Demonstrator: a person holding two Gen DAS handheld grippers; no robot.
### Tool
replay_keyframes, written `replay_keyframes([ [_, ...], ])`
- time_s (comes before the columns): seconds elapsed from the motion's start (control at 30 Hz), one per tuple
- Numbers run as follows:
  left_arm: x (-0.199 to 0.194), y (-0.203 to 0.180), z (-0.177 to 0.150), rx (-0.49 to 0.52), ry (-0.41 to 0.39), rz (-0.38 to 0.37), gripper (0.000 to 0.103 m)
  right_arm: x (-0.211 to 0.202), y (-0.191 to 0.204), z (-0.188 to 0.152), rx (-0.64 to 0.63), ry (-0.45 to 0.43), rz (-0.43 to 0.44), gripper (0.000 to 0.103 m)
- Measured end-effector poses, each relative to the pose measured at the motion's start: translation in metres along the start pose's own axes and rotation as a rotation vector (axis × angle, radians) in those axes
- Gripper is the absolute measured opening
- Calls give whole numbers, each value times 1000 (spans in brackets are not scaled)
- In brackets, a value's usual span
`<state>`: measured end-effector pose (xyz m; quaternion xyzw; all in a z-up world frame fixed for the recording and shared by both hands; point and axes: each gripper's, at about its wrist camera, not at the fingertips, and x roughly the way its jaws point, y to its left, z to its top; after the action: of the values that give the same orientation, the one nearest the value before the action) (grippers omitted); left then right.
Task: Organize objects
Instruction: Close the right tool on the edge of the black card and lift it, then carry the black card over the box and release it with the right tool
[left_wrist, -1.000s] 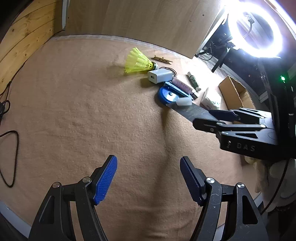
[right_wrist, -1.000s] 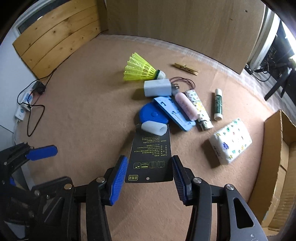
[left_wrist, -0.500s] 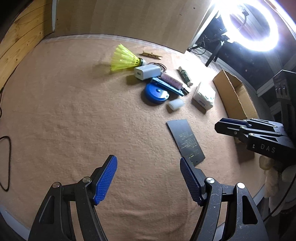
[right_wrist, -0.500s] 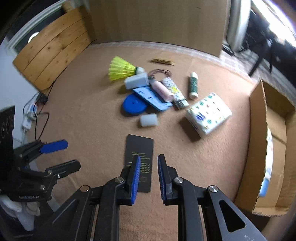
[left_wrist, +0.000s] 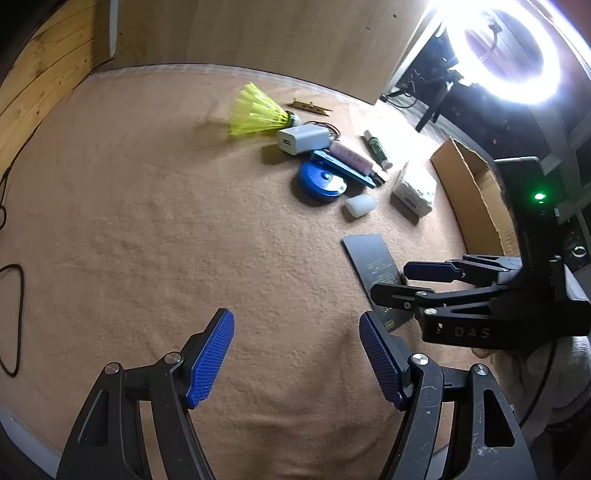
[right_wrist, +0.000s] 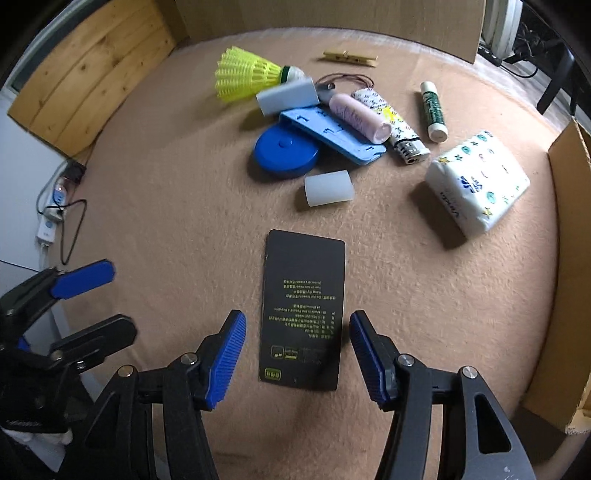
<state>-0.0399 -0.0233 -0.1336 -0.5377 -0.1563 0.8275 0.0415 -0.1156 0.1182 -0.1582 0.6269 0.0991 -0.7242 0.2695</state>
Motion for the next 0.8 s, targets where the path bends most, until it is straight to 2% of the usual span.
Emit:
replay_keyframes([
  [0.27, -3, 13, 0, -26, -8, 8, 74, 8, 18, 6, -92, 23, -97, 54],
  [0.37, -1, 13, 0, -26, -7, 10, 74, 9, 24, 3, -136, 9, -147, 46],
  [0.63, 1, 6, 3, -8, -2, 16, 74, 1, 14, -4, -95, -17, -109, 45],
  [0.8, 2, 0, 8, 6, -7, 23, 74, -23, -1, -14, -34, -78, -68, 45],
])
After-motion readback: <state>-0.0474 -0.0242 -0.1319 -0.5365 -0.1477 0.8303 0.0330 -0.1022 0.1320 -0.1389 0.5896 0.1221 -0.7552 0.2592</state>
